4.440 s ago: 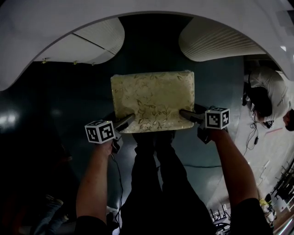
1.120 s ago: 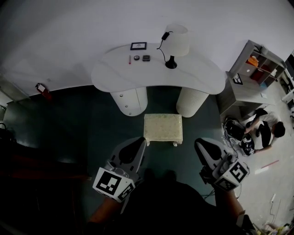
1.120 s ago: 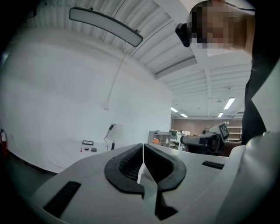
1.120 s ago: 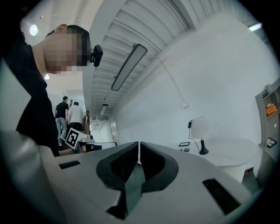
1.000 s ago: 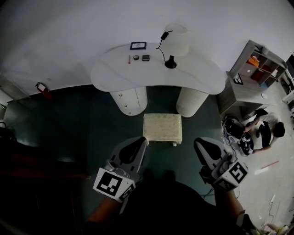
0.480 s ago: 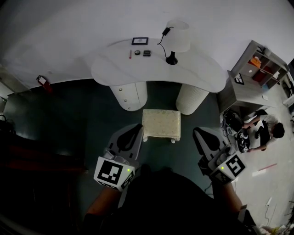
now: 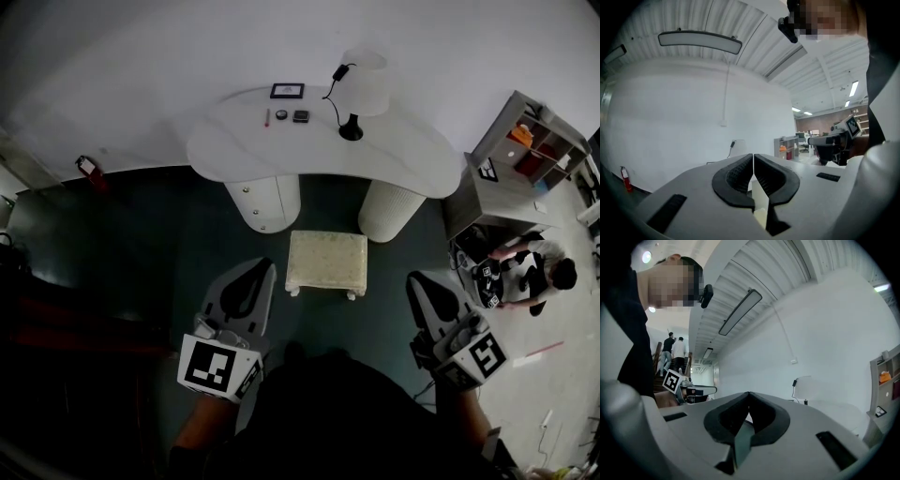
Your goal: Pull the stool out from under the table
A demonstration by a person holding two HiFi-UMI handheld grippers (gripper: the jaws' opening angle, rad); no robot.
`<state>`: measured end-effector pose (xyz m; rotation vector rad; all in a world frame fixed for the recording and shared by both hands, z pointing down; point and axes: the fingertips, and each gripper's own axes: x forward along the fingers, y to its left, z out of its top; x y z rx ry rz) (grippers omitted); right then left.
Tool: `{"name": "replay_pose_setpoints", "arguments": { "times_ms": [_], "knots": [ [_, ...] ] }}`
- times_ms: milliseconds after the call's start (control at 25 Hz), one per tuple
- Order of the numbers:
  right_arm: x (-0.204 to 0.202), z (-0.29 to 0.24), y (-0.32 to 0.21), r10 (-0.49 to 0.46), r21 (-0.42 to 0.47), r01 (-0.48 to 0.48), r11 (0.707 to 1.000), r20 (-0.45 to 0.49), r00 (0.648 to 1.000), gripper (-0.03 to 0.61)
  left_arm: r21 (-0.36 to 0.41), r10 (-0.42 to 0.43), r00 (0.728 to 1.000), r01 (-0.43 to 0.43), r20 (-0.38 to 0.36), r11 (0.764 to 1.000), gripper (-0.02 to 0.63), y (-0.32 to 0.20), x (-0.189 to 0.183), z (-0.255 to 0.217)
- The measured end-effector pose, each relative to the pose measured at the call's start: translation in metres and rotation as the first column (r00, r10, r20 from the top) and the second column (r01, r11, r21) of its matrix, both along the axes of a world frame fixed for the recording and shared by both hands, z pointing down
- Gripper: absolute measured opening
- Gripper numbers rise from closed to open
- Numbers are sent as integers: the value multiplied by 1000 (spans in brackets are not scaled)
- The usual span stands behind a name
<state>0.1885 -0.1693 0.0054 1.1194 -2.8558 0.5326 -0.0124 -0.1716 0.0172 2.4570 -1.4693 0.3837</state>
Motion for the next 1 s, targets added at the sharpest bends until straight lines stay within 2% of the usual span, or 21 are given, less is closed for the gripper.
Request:
{"name": "replay_pose_setpoints", "arguments": {
  "times_ms": [160, 360, 640, 1000],
  "knots": [
    [19, 2, 3, 24, -13, -24, 1000, -18, 1000, 17, -28, -23, 1000, 24, 10, 999, 18, 5, -11, 5],
    [38, 5, 3, 65, -30, -66, 997, -12, 998, 17, -60, -35, 999, 33, -30, 998, 18, 10, -8, 11],
    [25, 5, 9, 42, -18, -42, 999, -5, 999, 15, -78, 12, 999, -15, -47, 997, 18, 17, 16, 15],
    [29, 16, 16, 40, -53, -41, 998, -7, 999, 15, -81, 32, 999, -35, -42, 996, 18, 23, 27, 18]
  ]
}}
